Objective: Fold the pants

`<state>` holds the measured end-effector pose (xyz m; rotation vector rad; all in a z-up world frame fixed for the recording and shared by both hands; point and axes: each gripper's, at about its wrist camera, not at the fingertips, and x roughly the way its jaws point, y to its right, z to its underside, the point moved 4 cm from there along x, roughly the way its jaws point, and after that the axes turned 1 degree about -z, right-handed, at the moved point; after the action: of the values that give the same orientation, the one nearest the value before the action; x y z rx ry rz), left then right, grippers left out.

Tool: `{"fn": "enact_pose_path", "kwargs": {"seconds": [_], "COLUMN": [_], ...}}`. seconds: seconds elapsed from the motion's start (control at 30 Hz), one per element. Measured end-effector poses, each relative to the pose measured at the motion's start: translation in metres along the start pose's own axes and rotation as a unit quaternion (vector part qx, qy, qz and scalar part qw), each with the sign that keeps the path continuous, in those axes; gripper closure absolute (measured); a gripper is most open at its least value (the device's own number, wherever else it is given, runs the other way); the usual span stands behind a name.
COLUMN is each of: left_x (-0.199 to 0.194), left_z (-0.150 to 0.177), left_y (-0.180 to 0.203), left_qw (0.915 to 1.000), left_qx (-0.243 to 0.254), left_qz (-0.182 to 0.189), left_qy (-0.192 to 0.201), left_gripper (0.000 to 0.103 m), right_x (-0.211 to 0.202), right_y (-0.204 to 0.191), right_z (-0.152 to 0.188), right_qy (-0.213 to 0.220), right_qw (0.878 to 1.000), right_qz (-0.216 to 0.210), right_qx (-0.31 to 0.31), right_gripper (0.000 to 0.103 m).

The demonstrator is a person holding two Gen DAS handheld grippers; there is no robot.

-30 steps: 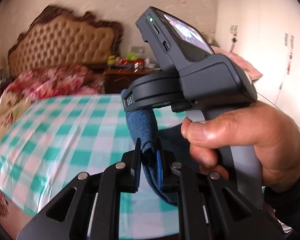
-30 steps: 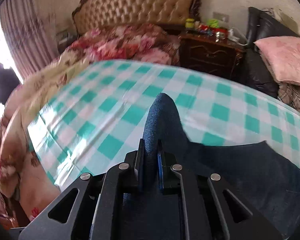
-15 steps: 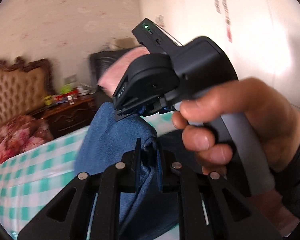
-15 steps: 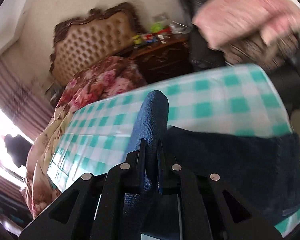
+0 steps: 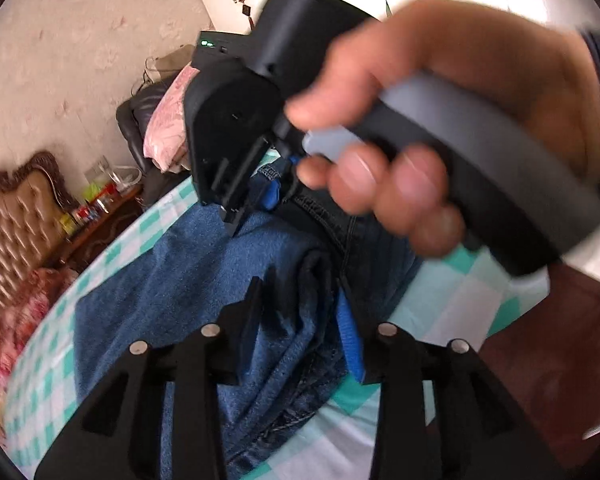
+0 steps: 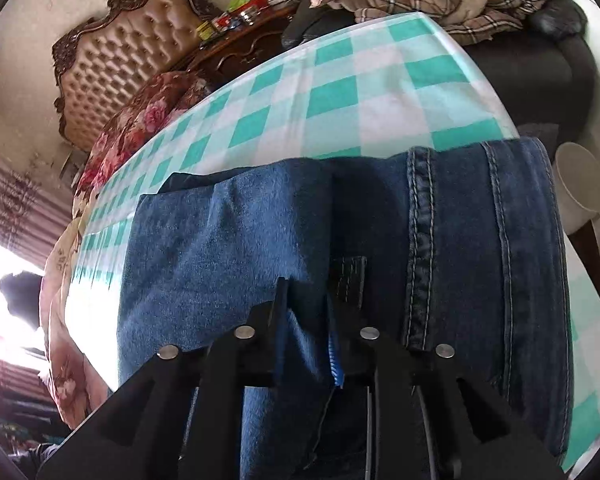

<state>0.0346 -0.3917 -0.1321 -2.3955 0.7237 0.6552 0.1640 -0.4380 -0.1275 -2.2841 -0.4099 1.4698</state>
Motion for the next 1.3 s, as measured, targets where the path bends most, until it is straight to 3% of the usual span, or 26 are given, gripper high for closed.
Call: {"fn": "enact_pose_path", "kwargs": {"seconds": [0.13,0.33,0.37,0.4,0.43,0.53,0.63,0.83,1.03,1.3], "left_x": [0.012,0.011,0.011,0.009,0.004,-0.013,-0.006,0.021,0.008,-0.022], "left_z": [0.006,0.007,0.007,0.006,0.004,-0.009,-0.018,-0.010,-0.031,-0.064], "left_y": [0.003,0.009,0.009,0.012,0.011,0.014,0.025,0.053,0.038,0.045], "left_qw": [0.9996,0.9963,0.9958,0.9955,0.9944,0.9902,0.9900,0.9873,0.9894,0.9905], "left_qx": [0.022,0.063,0.066,0.068,0.074,0.094,0.111,0.151,0.130,0.114], "left_qz": [-0.019,-0.059,-0.063,-0.066,-0.075,-0.097,-0.078,-0.049,-0.052,-0.049], "left_qy": [-0.007,0.003,0.002,0.001,0.005,0.035,0.037,0.010,0.036,0.060], "left_gripper": [0.077,0.087,0.089,0.091,0.091,0.092,0.092,0.092,0.092,0.092], "right_x": [0.009,0.028,0.028,0.025,0.017,-0.025,-0.043,-0.026,-0.060,-0.083], "right_y": [0.000,-0.012,-0.012,-0.014,-0.018,-0.028,-0.014,0.029,0.012,0.021], "right_z": [-0.017,-0.035,-0.037,-0.039,-0.040,-0.044,-0.040,-0.024,-0.032,-0.038], "right_qy": [-0.017,-0.047,-0.051,-0.051,-0.043,0.007,0.026,0.012,0.047,0.062], "right_qw": [1.000,0.998,0.998,0.998,0.998,0.997,0.997,0.999,0.998,0.997], "right_qz": [-0.025,-0.011,-0.008,-0.005,-0.012,-0.030,-0.004,0.017,0.000,0.006], "right_qx": [0.000,-0.033,-0.036,-0.041,-0.046,-0.066,-0.070,-0.036,-0.051,-0.050], "right_gripper": [0.073,0.073,0.076,0.088,0.093,0.095,0.095,0.095,0.095,0.095]}}
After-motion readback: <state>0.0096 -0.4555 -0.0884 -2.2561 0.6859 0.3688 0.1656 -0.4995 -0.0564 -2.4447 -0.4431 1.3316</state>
